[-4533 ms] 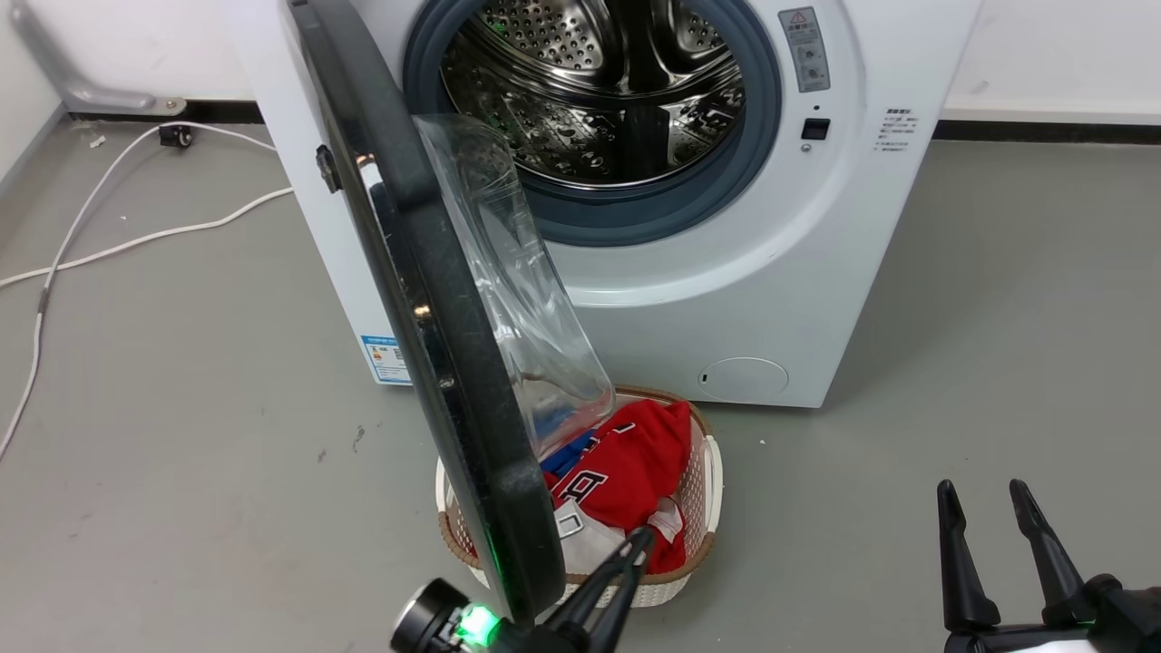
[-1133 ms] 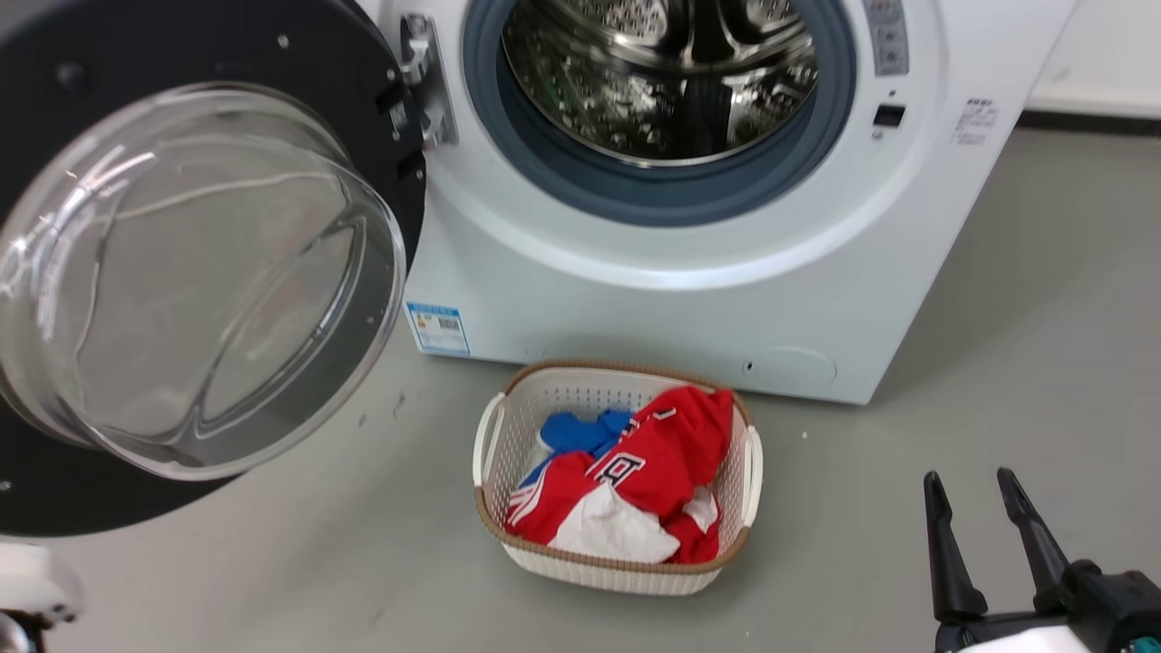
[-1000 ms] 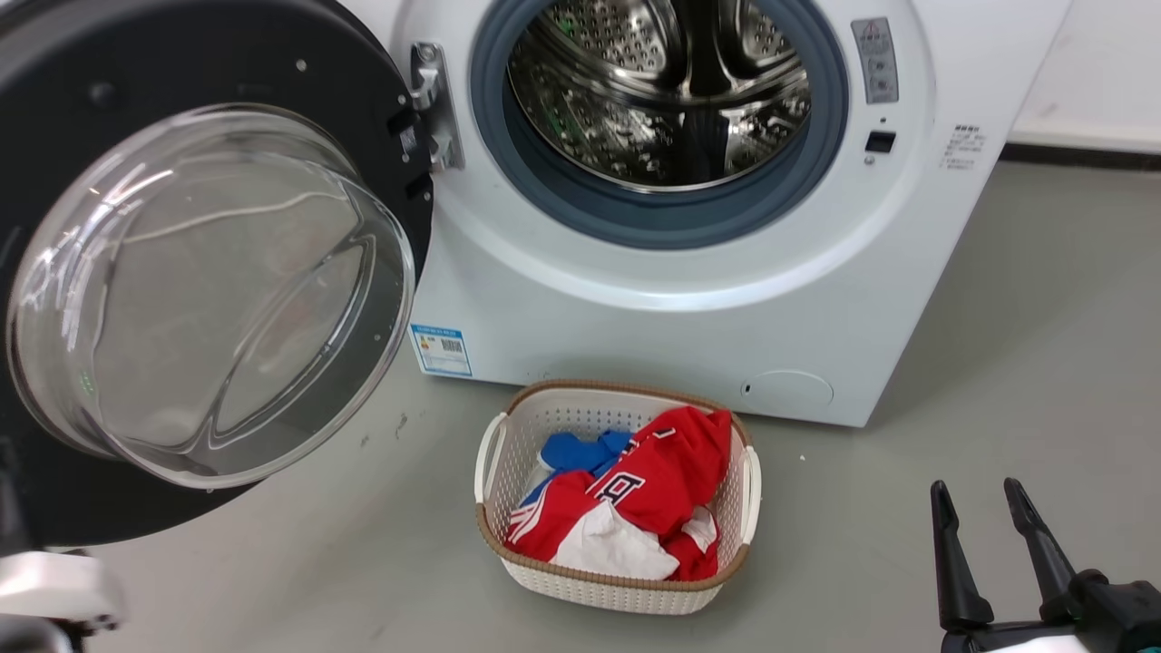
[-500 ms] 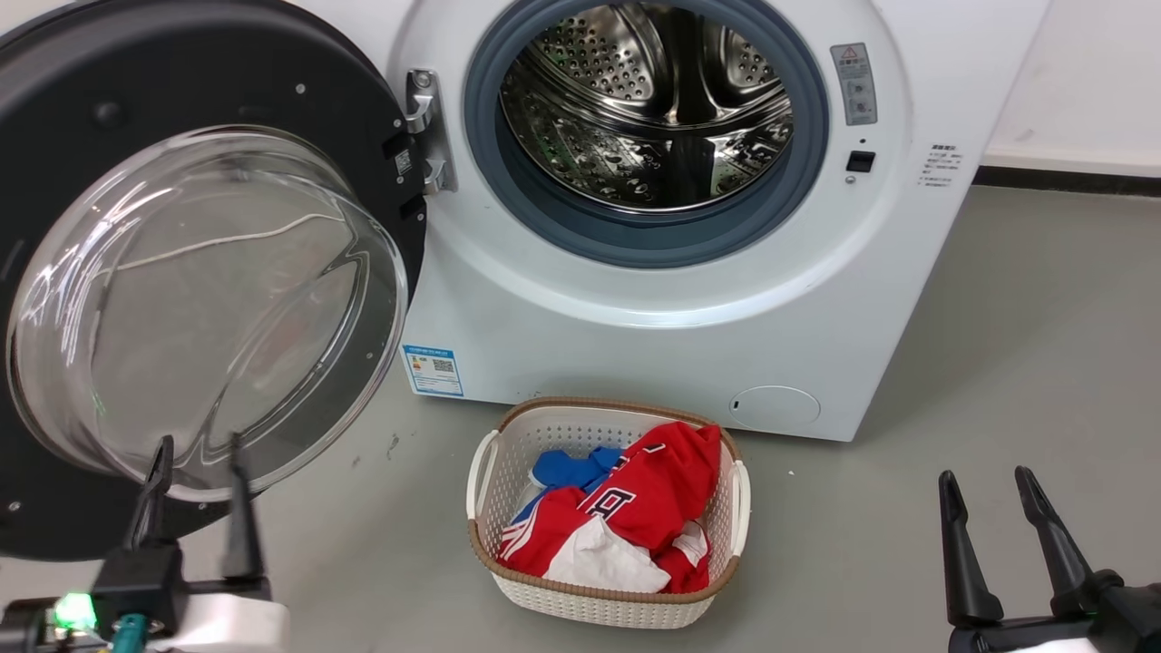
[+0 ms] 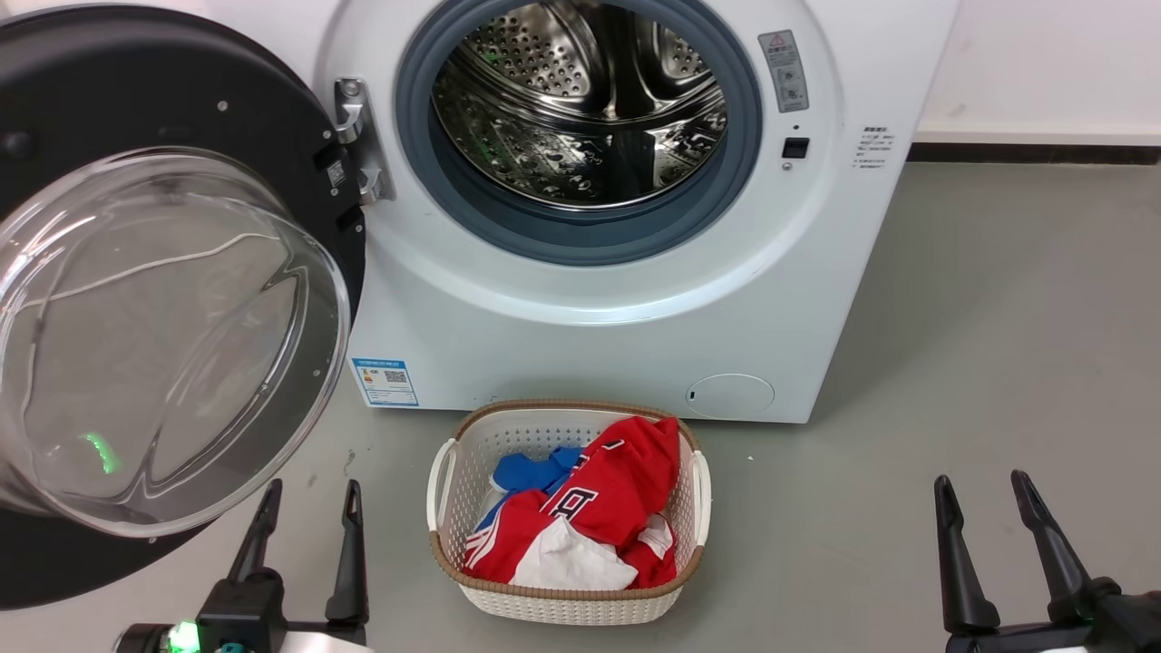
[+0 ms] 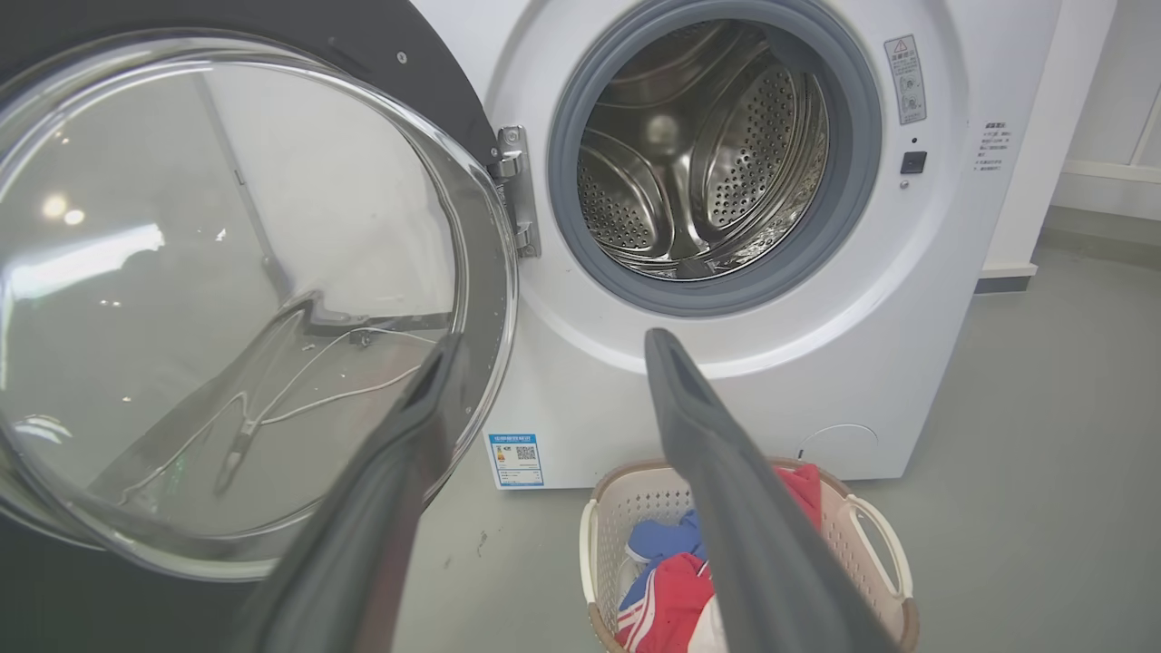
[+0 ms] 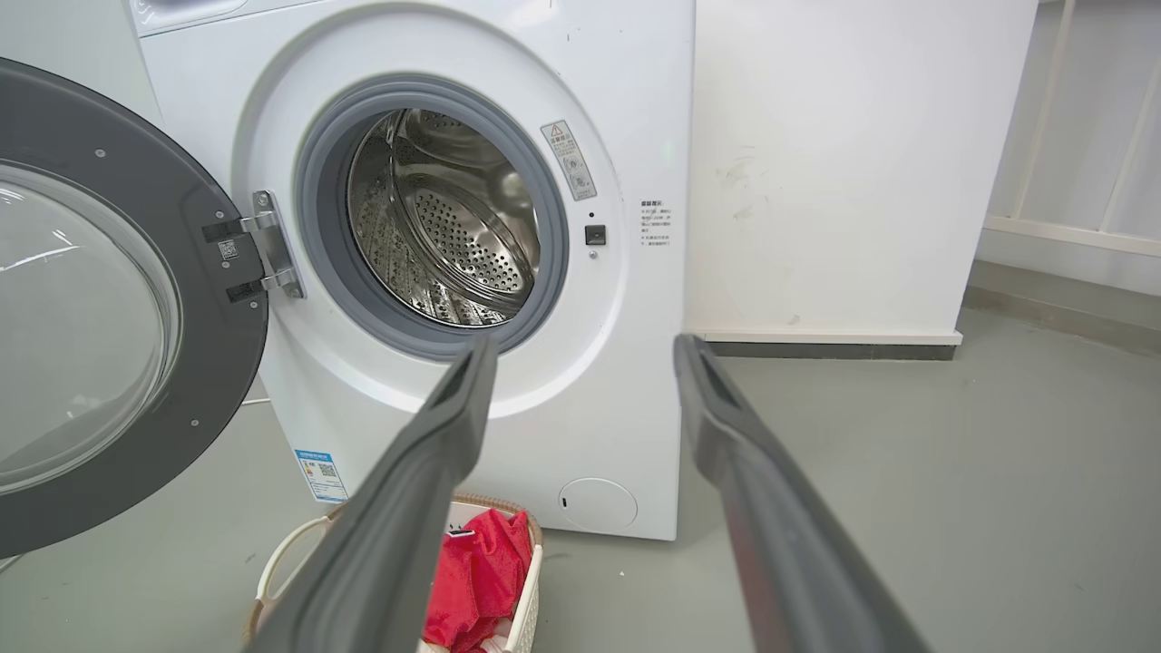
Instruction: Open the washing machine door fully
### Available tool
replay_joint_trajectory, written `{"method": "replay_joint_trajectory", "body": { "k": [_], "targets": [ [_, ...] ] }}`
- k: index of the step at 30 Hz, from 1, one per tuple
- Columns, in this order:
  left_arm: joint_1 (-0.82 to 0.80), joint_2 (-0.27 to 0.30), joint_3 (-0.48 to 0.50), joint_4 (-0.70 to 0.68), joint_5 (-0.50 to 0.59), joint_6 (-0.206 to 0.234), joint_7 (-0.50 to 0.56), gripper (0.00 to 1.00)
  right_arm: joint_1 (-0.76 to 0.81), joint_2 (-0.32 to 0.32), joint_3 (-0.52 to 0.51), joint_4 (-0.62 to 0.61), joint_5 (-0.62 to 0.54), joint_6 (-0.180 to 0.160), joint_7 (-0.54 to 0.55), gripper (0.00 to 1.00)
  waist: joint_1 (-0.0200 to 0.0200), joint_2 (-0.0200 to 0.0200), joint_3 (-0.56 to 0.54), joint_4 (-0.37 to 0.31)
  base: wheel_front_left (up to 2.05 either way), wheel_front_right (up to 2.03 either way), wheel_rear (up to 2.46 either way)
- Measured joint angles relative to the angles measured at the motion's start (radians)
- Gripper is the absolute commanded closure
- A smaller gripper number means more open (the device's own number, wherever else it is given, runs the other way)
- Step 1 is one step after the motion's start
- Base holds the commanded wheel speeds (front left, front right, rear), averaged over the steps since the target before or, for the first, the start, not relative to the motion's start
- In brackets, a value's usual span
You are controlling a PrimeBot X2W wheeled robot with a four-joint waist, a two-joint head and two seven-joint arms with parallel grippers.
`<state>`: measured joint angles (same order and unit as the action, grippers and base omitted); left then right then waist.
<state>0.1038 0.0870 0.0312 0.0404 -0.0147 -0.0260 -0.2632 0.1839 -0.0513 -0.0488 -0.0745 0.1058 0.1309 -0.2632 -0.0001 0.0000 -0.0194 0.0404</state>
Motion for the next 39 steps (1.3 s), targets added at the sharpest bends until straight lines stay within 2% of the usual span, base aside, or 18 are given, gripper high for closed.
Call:
{"method": "replay_joint_trajectory", "body": {
  "k": [18,19,26,39],
  "targets": [
    [0.020,-0.020,-0.023,0.045,-0.013,0.019,0.000,0.00,0.031,0.000,0.010,0.008,0.017,0.000,0.000,0.00,0.0000,0.0000,-0.004,-0.024,0.00,0.00,0.00],
    [0.020,-0.021,-0.023,0.047,-0.009,0.024,0.000,1.00,0.031,0.000,0.010,0.009,0.017,0.000,0.000,1.00,0.0000,0.0000,-0.005,-0.024,0.00,0.00,0.00],
    [0.033,-0.031,-0.023,0.106,-0.021,0.024,0.013,1.00,0.032,0.000,0.014,0.061,0.031,0.000,0.007,1.00,0.0000,0.0000,-0.005,-0.023,0.00,0.00,0.00],
    [-0.001,-0.031,-0.002,0.127,-0.327,0.000,0.085,1.00,-0.011,-0.011,0.022,0.111,0.337,0.000,0.059,1.00,0.0001,0.0000,-0.002,-0.026,0.00,0.00,0.00]
  ]
}}
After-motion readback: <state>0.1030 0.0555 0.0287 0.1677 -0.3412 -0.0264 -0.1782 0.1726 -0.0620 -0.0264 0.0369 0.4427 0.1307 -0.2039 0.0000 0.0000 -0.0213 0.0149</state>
